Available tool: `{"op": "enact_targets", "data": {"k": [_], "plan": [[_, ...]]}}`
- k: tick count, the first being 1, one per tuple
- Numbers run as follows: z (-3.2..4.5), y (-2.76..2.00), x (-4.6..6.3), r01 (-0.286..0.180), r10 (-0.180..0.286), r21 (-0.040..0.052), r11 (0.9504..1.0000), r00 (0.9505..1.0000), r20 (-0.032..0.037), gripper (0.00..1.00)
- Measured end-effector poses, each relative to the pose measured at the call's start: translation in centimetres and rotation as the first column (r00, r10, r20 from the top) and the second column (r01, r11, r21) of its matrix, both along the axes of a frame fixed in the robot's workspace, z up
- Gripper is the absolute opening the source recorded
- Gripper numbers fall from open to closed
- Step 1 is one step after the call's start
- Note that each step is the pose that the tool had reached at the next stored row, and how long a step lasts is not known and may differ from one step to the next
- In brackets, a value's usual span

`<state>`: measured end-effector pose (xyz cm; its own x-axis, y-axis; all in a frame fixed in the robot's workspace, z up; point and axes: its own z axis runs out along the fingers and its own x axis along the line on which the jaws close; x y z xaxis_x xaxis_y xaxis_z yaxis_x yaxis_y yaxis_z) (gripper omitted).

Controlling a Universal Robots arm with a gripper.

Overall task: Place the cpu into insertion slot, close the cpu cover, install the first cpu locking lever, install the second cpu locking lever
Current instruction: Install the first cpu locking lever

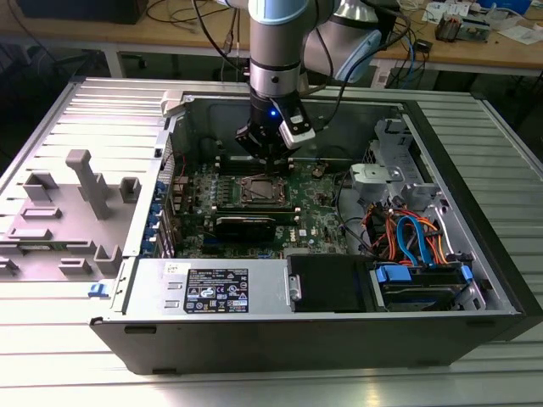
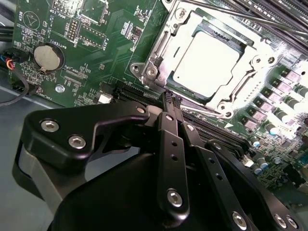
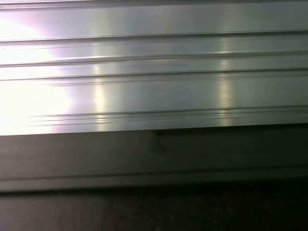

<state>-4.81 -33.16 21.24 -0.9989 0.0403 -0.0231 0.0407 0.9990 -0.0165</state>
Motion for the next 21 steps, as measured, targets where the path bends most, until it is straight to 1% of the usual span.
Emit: {"op": "enact_targets", "data": {"k": [13, 18, 21], "plan": [[-0.16, 0.01, 0.10, 0.000, 0.000, 0.0001, 1.0000, 1.0000, 0.0000, 0.11], [-0.45, 0.01, 0.14, 0.000, 0.000, 0.0000, 1.0000, 1.0000, -0.0001, 0.11], [-0.46, 0.01, 0.14, 0.000, 0.000, 0.0000, 1.0000, 1.0000, -0.0001, 0.11]]}}
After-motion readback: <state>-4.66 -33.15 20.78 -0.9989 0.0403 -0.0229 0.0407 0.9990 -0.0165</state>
